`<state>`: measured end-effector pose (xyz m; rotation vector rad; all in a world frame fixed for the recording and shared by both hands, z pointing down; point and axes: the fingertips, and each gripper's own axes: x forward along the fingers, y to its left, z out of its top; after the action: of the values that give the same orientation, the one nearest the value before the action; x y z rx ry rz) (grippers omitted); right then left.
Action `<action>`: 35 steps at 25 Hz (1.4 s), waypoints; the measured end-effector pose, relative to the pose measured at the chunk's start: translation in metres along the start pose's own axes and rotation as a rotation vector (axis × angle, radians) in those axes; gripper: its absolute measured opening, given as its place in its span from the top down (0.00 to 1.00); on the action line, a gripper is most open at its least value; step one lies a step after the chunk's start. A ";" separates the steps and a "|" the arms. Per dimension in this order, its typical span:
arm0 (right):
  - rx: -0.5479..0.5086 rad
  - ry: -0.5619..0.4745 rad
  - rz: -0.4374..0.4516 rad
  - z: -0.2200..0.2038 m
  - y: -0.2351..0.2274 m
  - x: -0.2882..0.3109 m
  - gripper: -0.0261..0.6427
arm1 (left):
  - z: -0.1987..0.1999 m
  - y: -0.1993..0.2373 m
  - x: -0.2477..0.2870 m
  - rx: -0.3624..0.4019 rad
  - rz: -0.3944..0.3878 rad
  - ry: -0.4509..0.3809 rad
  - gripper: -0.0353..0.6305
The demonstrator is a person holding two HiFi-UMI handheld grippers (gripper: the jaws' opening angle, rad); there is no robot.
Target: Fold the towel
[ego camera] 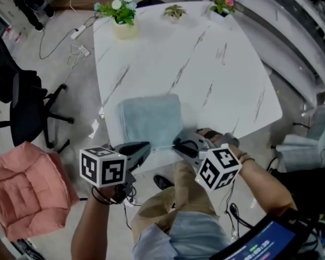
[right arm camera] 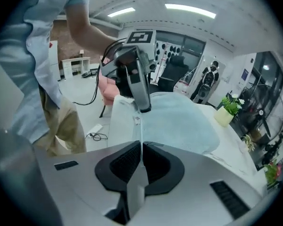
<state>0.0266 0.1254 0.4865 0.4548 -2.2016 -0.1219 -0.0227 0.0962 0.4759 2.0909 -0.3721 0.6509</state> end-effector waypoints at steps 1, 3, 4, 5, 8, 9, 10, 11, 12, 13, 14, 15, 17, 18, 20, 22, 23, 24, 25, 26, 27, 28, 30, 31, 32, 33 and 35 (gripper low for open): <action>-0.006 0.007 -0.002 -0.003 0.000 0.003 0.91 | -0.002 0.001 0.002 0.003 0.001 0.007 0.93; 0.024 -0.004 0.025 -0.005 0.001 0.006 0.91 | -0.004 0.004 0.005 -0.003 -0.002 0.011 0.94; 0.051 -0.018 0.050 -0.004 0.001 0.004 0.90 | -0.003 0.004 0.005 -0.008 -0.006 0.007 0.94; 0.083 -0.038 0.076 0.000 0.002 -0.001 0.88 | -0.002 0.001 0.003 -0.009 -0.010 -0.001 0.93; 0.177 -0.124 0.086 0.014 -0.006 -0.020 0.80 | 0.001 -0.009 -0.006 0.025 -0.008 -0.021 0.93; 0.189 -0.140 0.067 0.015 -0.010 -0.024 0.84 | 0.000 -0.010 -0.008 0.037 -0.003 -0.019 0.93; 0.187 -0.141 0.050 0.013 -0.012 -0.025 0.89 | -0.003 -0.008 -0.008 0.043 0.003 -0.012 0.93; 0.173 -0.125 0.042 0.008 -0.011 -0.022 0.93 | -0.007 -0.005 -0.007 0.043 0.011 -0.002 0.93; 0.153 -0.098 0.042 0.001 -0.007 -0.018 0.93 | -0.011 -0.001 -0.006 0.037 0.018 0.009 0.93; 0.130 -0.066 0.048 -0.006 -0.003 -0.013 0.93 | -0.015 0.003 -0.004 0.028 0.024 0.016 0.93; 0.107 -0.035 0.054 -0.013 0.001 -0.008 0.93 | -0.017 0.006 -0.003 0.017 0.027 0.018 0.93; 0.090 -0.012 0.060 -0.018 0.005 -0.004 0.93 | -0.017 0.008 -0.002 0.007 0.027 0.014 0.94; 0.086 0.003 0.068 -0.023 0.007 0.001 0.94 | -0.014 0.010 -0.002 -0.001 0.028 0.008 0.94; 0.095 0.000 0.071 -0.024 0.007 0.002 0.93 | -0.014 0.011 -0.001 0.000 0.029 0.009 0.94; 0.125 -0.014 0.077 -0.023 0.007 -0.002 0.93 | -0.015 0.010 -0.002 0.005 0.033 0.012 0.94; 0.194 -0.050 0.076 -0.018 0.006 -0.014 0.93 | -0.018 0.003 -0.007 0.006 0.032 0.007 0.93; 0.244 -0.075 0.068 -0.014 0.005 -0.022 0.93 | -0.018 -0.002 -0.012 0.004 0.027 -0.005 0.93; 0.300 -0.105 0.057 -0.009 0.002 -0.031 0.93 | -0.016 -0.010 -0.019 0.001 0.021 -0.027 0.93; 0.358 -0.139 0.040 -0.002 -0.001 -0.041 0.93 | -0.013 -0.019 -0.028 -0.002 0.015 -0.062 0.93; 0.409 -0.174 0.016 0.007 -0.006 -0.052 0.93 | -0.005 -0.029 -0.040 0.000 0.015 -0.112 0.93; 0.451 -0.207 -0.016 0.017 -0.013 -0.064 0.93 | 0.006 -0.040 -0.053 0.008 0.024 -0.177 0.93; 0.483 -0.240 -0.060 0.028 -0.023 -0.077 0.93 | 0.020 -0.050 -0.069 0.023 0.044 -0.251 0.93; 0.532 -0.319 -0.168 0.057 -0.051 -0.106 0.93 | 0.057 -0.072 -0.106 0.074 0.117 -0.413 0.94; 0.549 -0.363 -0.224 0.074 -0.066 -0.121 0.93 | 0.077 -0.084 -0.125 0.112 0.163 -0.497 0.93; 0.558 -0.408 -0.280 0.093 -0.081 -0.138 0.93 | 0.098 -0.096 -0.145 0.160 0.214 -0.580 0.94; 0.557 -0.453 -0.337 0.113 -0.097 -0.155 0.93 | 0.117 -0.109 -0.165 0.215 0.267 -0.658 0.94; 0.542 -0.542 -0.449 0.154 -0.123 -0.190 0.93 | 0.149 -0.137 -0.203 0.321 0.364 -0.787 0.94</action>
<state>0.0483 0.0700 0.2191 1.3491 -2.6123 0.1357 -0.0758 0.0539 0.1980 2.5568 -1.1704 0.0461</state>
